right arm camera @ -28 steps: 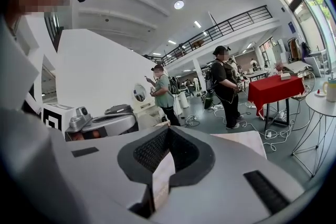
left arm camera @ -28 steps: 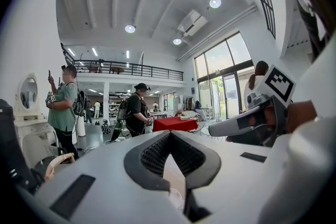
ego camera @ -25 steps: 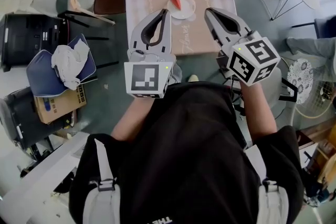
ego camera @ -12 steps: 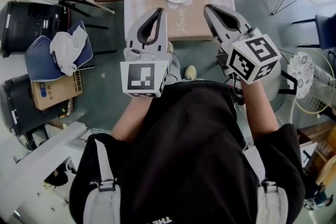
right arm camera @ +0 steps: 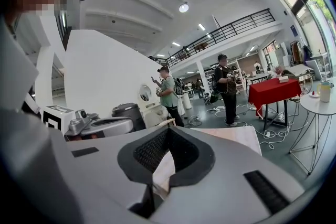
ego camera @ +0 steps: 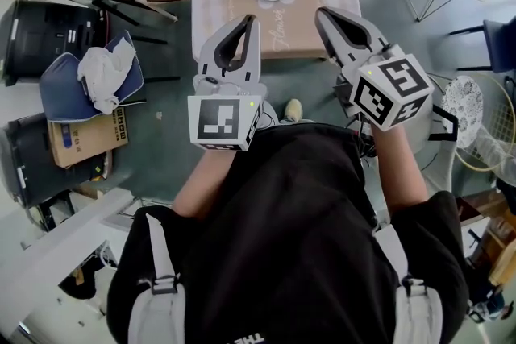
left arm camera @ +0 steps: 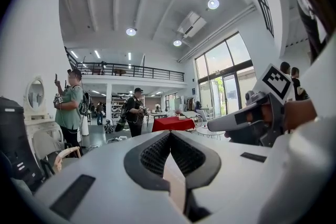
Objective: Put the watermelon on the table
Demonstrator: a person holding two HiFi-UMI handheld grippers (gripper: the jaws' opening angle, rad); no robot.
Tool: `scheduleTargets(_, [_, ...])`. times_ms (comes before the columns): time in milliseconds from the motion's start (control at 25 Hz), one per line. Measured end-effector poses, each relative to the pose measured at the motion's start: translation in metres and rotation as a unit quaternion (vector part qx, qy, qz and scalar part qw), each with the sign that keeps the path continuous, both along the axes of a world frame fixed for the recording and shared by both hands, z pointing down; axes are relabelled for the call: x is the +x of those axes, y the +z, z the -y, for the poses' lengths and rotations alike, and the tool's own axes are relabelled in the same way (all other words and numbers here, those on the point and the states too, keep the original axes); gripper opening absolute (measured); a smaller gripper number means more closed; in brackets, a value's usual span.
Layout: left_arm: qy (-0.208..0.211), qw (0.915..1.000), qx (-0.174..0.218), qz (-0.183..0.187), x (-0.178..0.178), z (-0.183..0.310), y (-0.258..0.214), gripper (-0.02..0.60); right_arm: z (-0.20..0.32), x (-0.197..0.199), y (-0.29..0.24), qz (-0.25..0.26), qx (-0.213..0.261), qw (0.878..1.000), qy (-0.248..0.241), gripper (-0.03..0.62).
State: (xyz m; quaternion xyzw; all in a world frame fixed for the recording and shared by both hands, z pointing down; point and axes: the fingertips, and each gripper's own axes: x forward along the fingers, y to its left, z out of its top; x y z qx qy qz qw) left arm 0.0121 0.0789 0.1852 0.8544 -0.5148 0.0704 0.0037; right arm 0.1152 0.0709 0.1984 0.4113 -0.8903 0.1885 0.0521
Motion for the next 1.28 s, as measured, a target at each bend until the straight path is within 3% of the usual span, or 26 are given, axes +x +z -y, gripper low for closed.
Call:
scheduleTargets(680, [-0.004, 0.9998, 0.017, 0.009, -0.023, 0.001, -0.009, 0.008, 0.000, -0.022, -0.003, -0.009, 0.007, 1.000, -0.008, 0.014])
scheduleTargets(1280, [-0.003, 0.9996, 0.029, -0.007, -0.011, -0.010, -0.012, 0.008, -0.014, -0.010, -0.001, -0.022, 0.009, 1.000, -0.009, 0.014])
